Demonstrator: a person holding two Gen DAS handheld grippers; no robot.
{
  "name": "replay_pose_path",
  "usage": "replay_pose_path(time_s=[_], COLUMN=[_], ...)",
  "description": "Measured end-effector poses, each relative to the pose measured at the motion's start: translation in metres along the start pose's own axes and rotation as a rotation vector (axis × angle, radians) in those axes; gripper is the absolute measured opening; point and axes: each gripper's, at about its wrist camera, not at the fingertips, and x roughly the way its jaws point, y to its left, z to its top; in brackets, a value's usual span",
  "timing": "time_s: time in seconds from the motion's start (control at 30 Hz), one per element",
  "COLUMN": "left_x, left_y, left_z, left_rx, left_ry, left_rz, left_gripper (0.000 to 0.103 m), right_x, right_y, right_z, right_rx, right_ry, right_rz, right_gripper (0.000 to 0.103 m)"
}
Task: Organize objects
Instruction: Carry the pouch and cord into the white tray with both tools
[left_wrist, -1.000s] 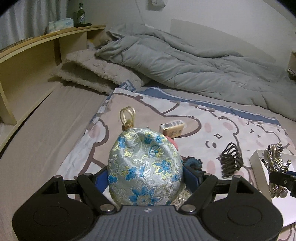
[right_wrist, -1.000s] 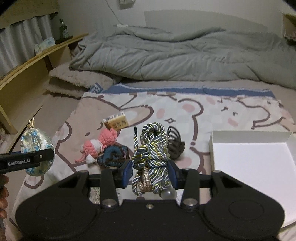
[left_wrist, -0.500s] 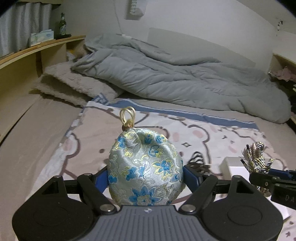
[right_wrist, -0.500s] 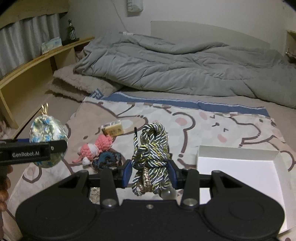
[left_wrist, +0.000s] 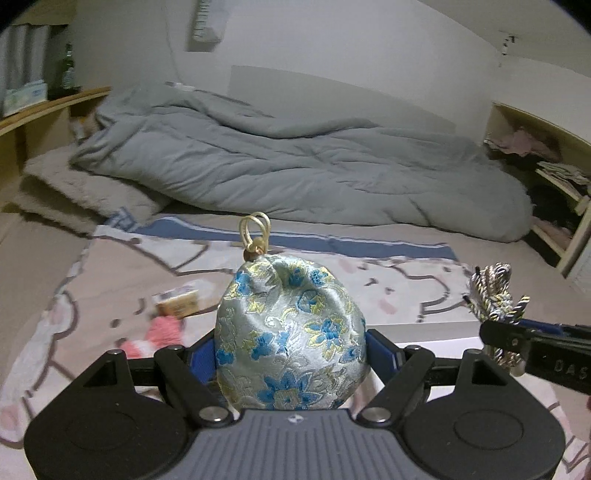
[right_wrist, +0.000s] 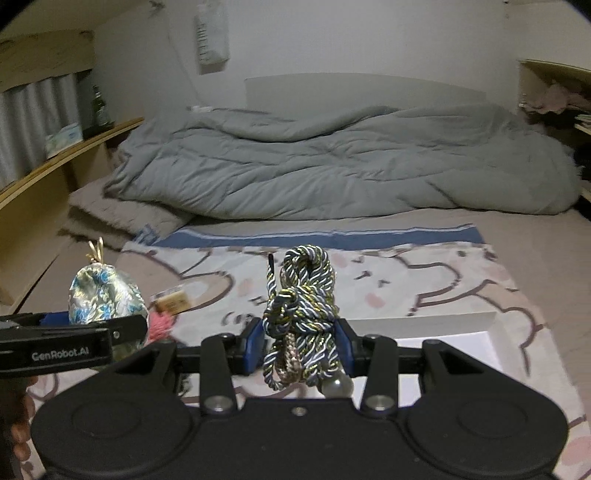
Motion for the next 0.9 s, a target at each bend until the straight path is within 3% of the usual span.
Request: replay_pose_path(time_s=[0.43,0.7,0.9], left_x=[0.076,0.13,0.165], left_y=[-0.067,-0.094,-0.109], left_z=[0.003,-0.005,-0.013], left_rx=[0.008,0.025,0.1], left_ry=[0.067,0.146,0.208], left_rz=[-0.153,-0.186,-0.227], left_gripper=[0.081,0.081,0.081], right_x=[0.038,0.072,0.101], right_y=[-0.071,-0.108,-0.116], right_z=[-0.006,-0.015,-0.023], right_rx=[0.031,0.048,0.026], right_ry=[0.026,0.077,0.132], right_rz=[-0.09,-0.133,-0.125], right_gripper=[0.043,0.043,0.043])
